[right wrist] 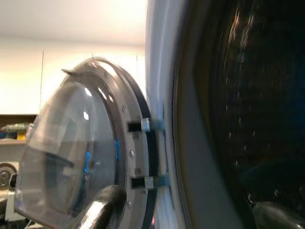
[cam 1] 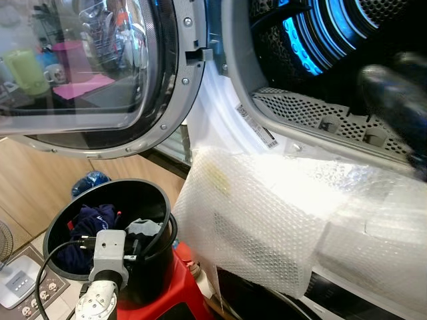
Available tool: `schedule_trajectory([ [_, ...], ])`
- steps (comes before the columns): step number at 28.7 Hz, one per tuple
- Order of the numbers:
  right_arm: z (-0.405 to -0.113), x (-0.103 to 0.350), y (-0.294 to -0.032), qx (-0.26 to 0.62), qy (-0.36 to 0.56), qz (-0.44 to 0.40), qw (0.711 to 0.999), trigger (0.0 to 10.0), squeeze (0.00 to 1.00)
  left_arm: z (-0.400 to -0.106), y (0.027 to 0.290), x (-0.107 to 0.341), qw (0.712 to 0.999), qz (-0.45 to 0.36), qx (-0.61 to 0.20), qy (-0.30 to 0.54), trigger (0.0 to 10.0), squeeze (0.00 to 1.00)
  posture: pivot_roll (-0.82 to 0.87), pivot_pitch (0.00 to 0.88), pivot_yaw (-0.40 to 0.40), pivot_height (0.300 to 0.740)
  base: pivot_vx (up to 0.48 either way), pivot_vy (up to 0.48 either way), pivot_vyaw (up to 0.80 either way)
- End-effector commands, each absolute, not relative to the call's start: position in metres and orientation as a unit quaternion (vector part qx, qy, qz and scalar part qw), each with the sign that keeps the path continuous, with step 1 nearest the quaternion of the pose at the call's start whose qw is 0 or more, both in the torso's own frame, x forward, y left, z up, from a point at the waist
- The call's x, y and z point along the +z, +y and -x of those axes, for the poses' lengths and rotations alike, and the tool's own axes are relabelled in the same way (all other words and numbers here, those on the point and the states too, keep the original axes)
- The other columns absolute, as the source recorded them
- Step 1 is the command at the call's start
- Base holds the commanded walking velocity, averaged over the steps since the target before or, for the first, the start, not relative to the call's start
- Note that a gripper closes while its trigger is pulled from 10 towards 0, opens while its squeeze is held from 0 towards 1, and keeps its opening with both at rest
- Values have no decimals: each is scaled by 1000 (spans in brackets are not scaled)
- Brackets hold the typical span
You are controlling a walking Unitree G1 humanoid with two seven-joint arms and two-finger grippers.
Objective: Clothes washing
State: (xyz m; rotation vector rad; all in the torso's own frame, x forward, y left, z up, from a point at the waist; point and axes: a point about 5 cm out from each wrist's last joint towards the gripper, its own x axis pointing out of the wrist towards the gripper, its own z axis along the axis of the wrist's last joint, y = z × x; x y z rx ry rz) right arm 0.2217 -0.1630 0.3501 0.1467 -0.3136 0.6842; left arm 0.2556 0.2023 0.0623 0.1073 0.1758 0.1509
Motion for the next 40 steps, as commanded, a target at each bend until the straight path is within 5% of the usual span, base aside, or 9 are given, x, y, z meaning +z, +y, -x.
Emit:
schedule_trajectory([
  [1, -237, 348, -154, 310, -126, -66, 940, 10000, 0, -253, 203, 56, 990, -54, 77, 105, 10000, 0, -119, 84, 33, 740, 0, 0, 0],
  [10, -261, 366, -142, 282, -134, -74, 947, 10000, 0, -252, 204, 58, 990, -56, 81, 102, 10000, 0, -121, 82, 35, 740, 0, 0, 0],
  [21, -325, 390, -180, 58, -102, 38, 992, 10000, 0, -258, 201, 61, 991, -59, 77, 94, 10000, 0, -133, 60, 35, 740, 0, 0, 0],
  [26, -356, 386, -187, 9, -73, -34, 997, 10000, 0, -261, 200, 63, 991, -61, 74, 91, 10000, 0, -132, 56, 35, 740, 0, 0, 0],
  [34, -362, 388, -188, 6, -73, -32, 997, 10000, 0, -261, 200, 63, 991, -61, 74, 90, 10000, 0, -132, 56, 35, 740, 0, 0, 0],
  [36, -391, 421, -176, -35, -108, -117, 987, 10000, 0, -263, 196, 64, 992, -60, 70, 87, 10000, 0, -134, 42, 36, 740, 0, 0, 0],
  [40, -398, 432, -176, -64, -125, -116, 983, 10000, 0, -265, 194, 65, 992, -60, 68, 85, 10000, 0, -133, 38, 36, 740, 0, 0, 0],
])
